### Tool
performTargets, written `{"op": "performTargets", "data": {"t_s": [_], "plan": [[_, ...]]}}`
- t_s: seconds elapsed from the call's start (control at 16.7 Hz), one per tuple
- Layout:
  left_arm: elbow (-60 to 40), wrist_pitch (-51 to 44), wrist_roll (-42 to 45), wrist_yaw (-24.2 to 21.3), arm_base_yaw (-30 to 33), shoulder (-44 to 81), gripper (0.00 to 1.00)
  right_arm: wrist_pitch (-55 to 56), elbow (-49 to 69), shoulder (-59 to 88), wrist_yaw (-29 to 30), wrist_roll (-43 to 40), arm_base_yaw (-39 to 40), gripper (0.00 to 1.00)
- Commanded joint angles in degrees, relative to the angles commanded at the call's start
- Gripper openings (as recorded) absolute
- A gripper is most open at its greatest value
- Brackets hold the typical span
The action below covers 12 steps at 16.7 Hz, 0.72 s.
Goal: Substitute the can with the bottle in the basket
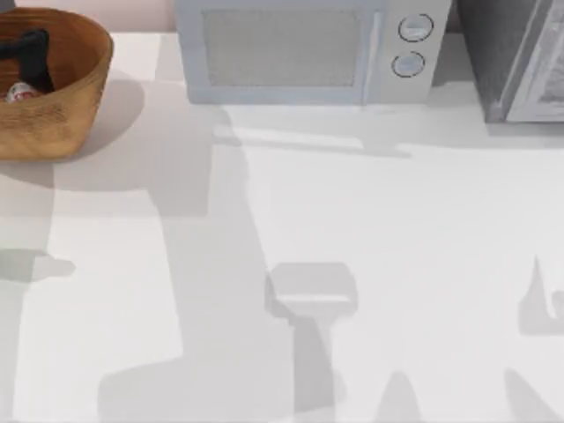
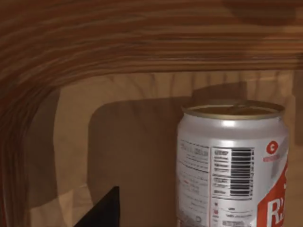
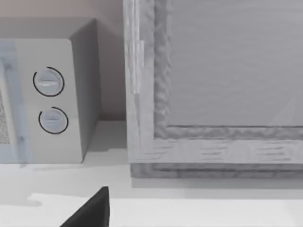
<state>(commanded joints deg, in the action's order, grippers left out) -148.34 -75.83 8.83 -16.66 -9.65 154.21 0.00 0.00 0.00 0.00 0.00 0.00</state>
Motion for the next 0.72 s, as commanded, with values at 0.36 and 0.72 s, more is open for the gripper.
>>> {"op": "performTargets", "data": {"t_s": [0.36, 0.72], "plan": [[6.1, 6.0, -0.6, 0.1, 0.6, -0.3, 1.00, 0.0, 0.0, 0.0, 0.0, 0.0, 0.0, 1.00], [6.1, 6.0, -0.6, 0.1, 0.6, -0.3, 0.77, 0.0, 0.0, 0.0, 0.0, 0.0, 0.0, 1.00]]}}
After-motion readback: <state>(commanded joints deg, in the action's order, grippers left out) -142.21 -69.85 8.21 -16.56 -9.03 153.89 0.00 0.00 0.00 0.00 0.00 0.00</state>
